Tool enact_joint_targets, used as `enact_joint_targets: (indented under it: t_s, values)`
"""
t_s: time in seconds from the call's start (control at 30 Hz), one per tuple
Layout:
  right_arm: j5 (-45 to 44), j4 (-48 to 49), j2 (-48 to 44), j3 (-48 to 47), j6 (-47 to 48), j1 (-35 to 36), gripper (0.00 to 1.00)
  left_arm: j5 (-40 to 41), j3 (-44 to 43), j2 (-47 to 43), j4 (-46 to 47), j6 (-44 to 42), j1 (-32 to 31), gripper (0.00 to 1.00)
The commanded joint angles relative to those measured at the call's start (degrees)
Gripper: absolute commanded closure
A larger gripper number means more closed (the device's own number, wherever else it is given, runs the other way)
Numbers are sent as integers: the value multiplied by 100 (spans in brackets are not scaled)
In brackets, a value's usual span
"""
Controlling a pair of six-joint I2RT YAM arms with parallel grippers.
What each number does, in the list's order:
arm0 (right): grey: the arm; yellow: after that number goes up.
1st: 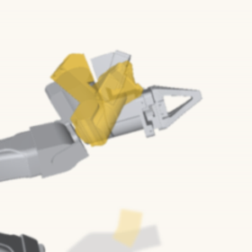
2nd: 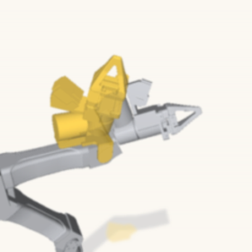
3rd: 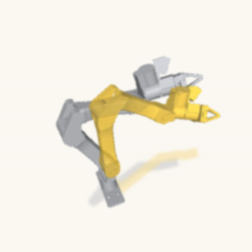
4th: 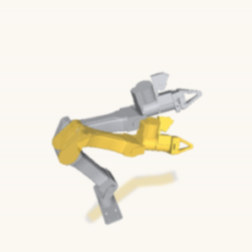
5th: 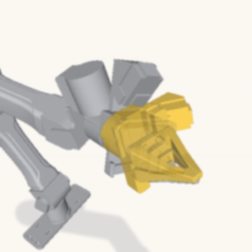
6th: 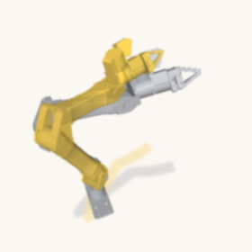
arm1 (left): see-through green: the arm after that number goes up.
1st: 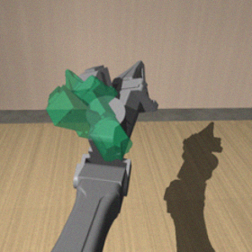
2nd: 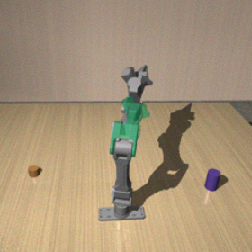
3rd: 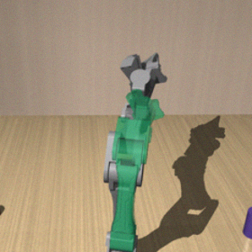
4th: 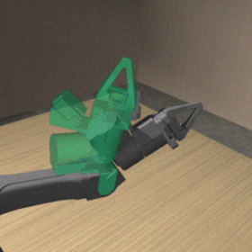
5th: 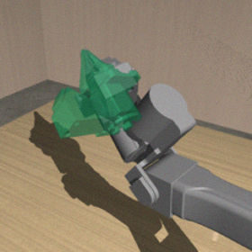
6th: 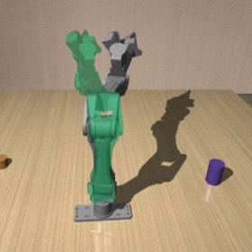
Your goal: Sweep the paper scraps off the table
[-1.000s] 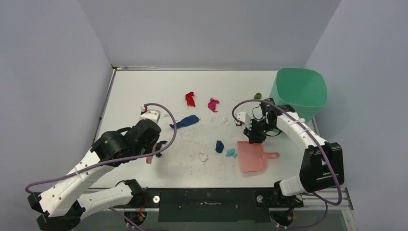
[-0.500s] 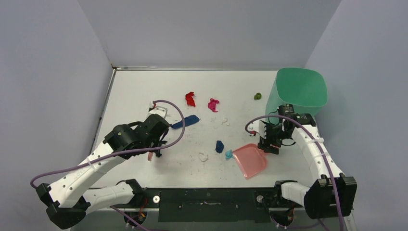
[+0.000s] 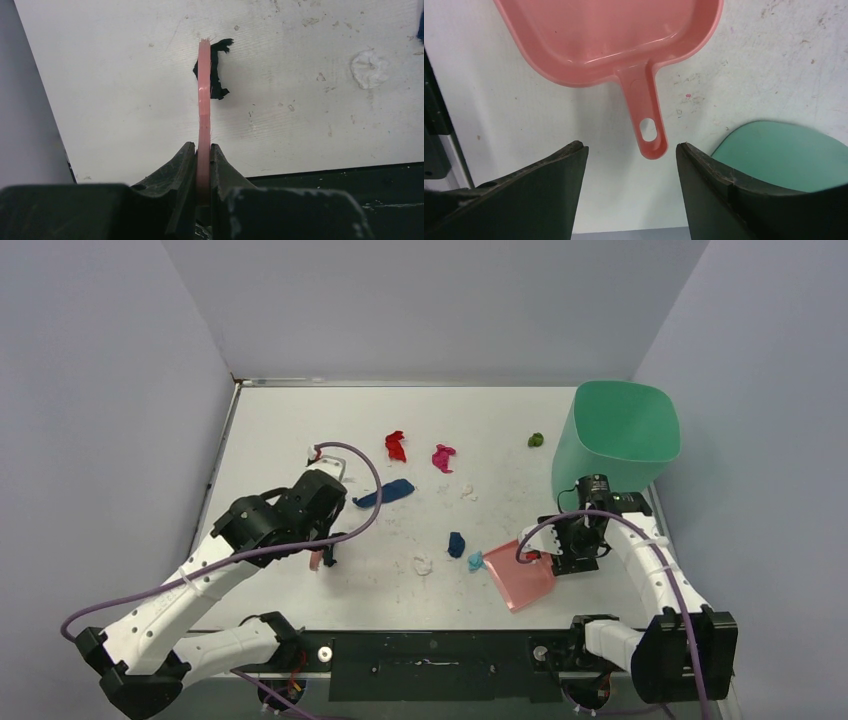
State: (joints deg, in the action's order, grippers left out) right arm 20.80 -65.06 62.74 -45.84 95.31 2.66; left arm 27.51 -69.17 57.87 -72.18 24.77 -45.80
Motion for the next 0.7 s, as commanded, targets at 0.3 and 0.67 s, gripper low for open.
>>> enact_joint_targets:
  t_s: [0.3,0.67]
  values:
    - [-262,1056,704,357,441,-140,36,-58,-278,63,239,-302,509,100]
    - [-394,724,549,368,72,-202,75,126,-25,629,776,-519,747,100]
